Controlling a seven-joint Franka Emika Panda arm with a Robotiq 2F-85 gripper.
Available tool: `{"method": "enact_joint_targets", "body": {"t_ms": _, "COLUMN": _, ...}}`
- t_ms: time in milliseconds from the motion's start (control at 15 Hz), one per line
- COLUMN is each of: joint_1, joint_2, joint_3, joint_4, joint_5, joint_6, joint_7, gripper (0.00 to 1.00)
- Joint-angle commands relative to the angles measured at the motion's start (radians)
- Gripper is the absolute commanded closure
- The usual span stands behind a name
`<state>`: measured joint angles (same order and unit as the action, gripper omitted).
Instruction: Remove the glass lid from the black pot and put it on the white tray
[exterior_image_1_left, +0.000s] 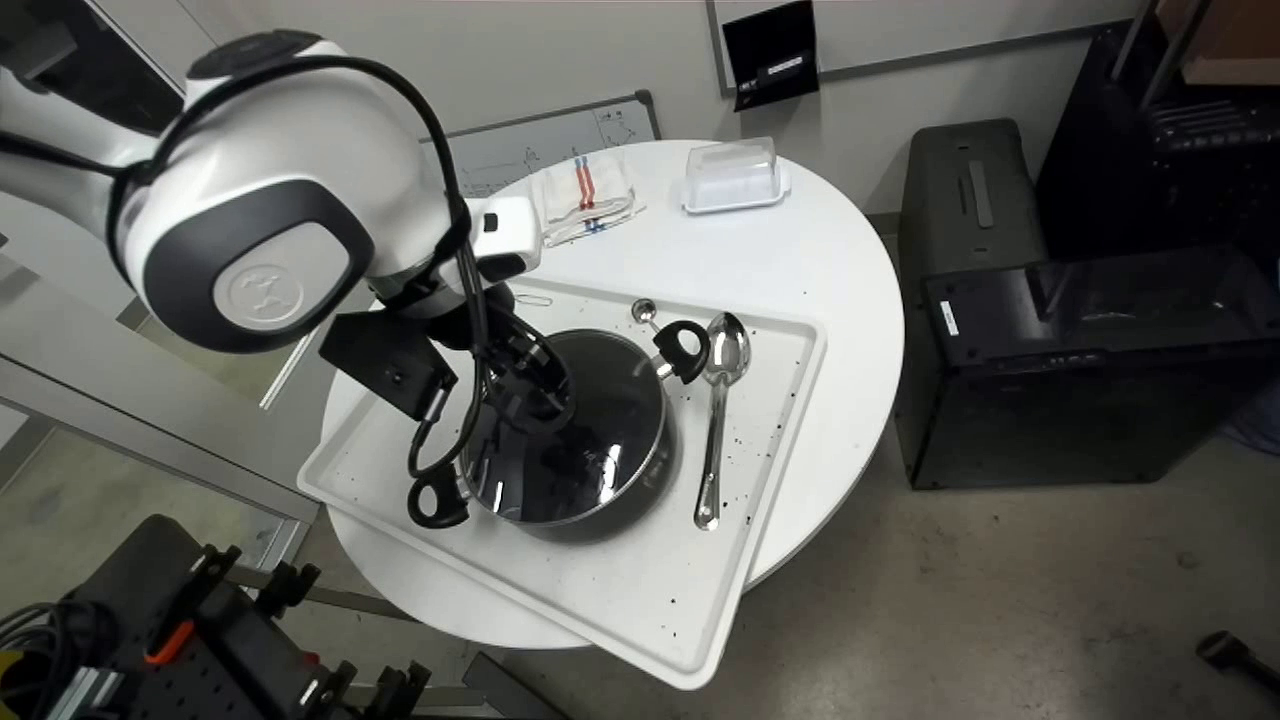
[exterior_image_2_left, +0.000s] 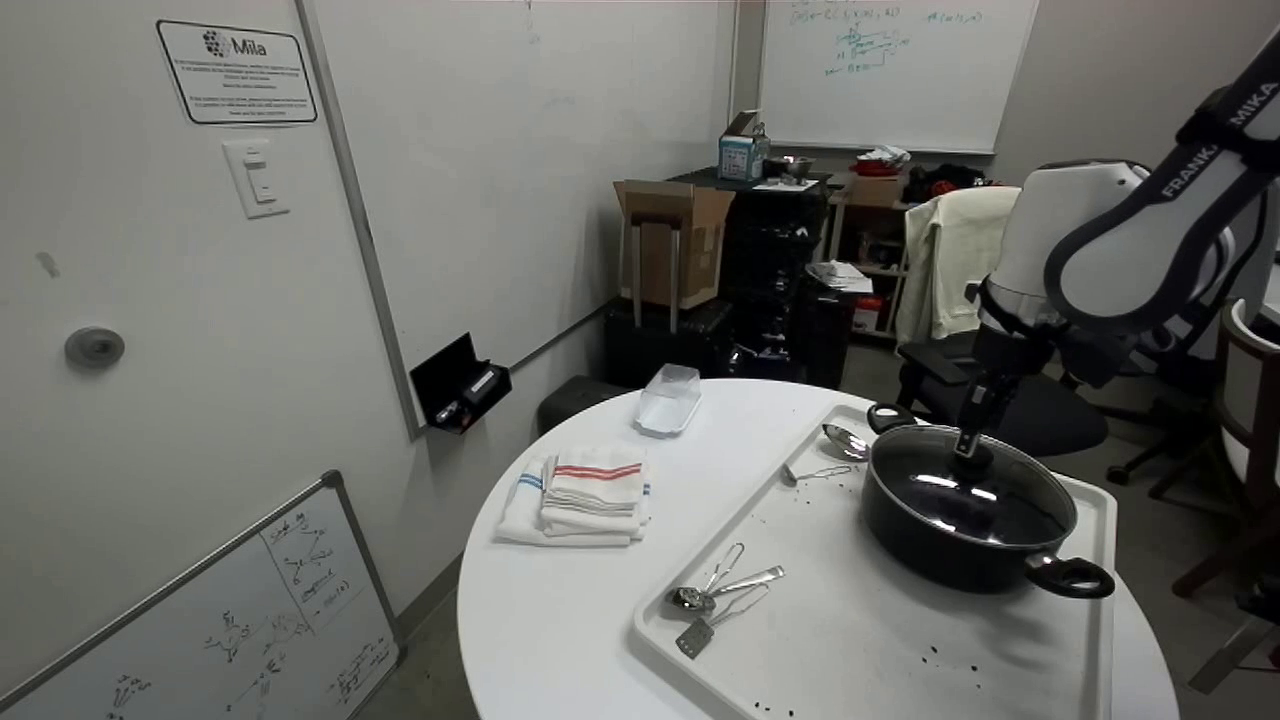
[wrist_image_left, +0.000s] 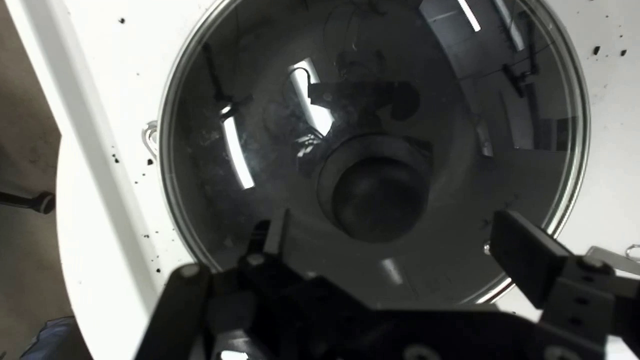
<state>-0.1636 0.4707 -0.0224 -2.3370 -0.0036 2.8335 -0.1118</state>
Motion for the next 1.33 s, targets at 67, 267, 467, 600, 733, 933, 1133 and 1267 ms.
{"method": "enact_joint_targets", "body": {"t_ms": 67, "joint_1": -0.007, "joint_2": 0.06, "joint_3": 0.006, "joint_4": 0.025, "joint_5": 0.004, "joint_6": 0.064, "joint_7": -0.022, "gripper": 0.0}}
{"method": "enact_joint_targets", "body": {"t_ms": 267, "joint_1": -0.008, "joint_2": 0.076, "joint_3": 0.008, "joint_4": 0.027, "joint_5": 0.0, "joint_6": 0.079, "joint_7": -0.023, "gripper": 0.0}}
{"method": "enact_joint_targets", "body": {"t_ms": 467, "joint_1": -0.013, "joint_2": 0.082, "joint_3": 0.013, "joint_4": 0.029, "joint_5": 0.001, "joint_6": 0.083, "joint_7": -0.026, "gripper": 0.26}}
{"method": "enact_joint_targets", "body": {"t_ms": 600, "joint_1": -0.015, "joint_2": 0.083, "joint_3": 0.016, "joint_4": 0.031, "joint_5": 0.002, "joint_6": 0.083, "joint_7": -0.028, "gripper": 0.4}}
{"method": "enact_joint_targets", "body": {"t_ms": 733, "joint_1": -0.015, "joint_2": 0.082, "joint_3": 0.017, "joint_4": 0.033, "joint_5": 0.002, "joint_6": 0.083, "joint_7": -0.029, "gripper": 0.55}}
{"method": "enact_joint_targets", "body": {"t_ms": 933, "joint_1": -0.018, "joint_2": 0.078, "joint_3": 0.018, "joint_4": 0.035, "joint_5": 0.004, "joint_6": 0.081, "joint_7": -0.03, "gripper": 0.75}}
{"method": "enact_joint_targets", "body": {"t_ms": 1133, "joint_1": -0.02, "joint_2": 0.063, "joint_3": 0.019, "joint_4": 0.027, "joint_5": 0.002, "joint_6": 0.076, "joint_7": -0.034, "gripper": 0.75}}
{"method": "enact_joint_targets", "body": {"t_ms": 1267, "joint_1": -0.017, "joint_2": 0.046, "joint_3": 0.013, "joint_4": 0.019, "joint_5": -0.002, "joint_6": 0.066, "joint_7": -0.034, "gripper": 0.75}}
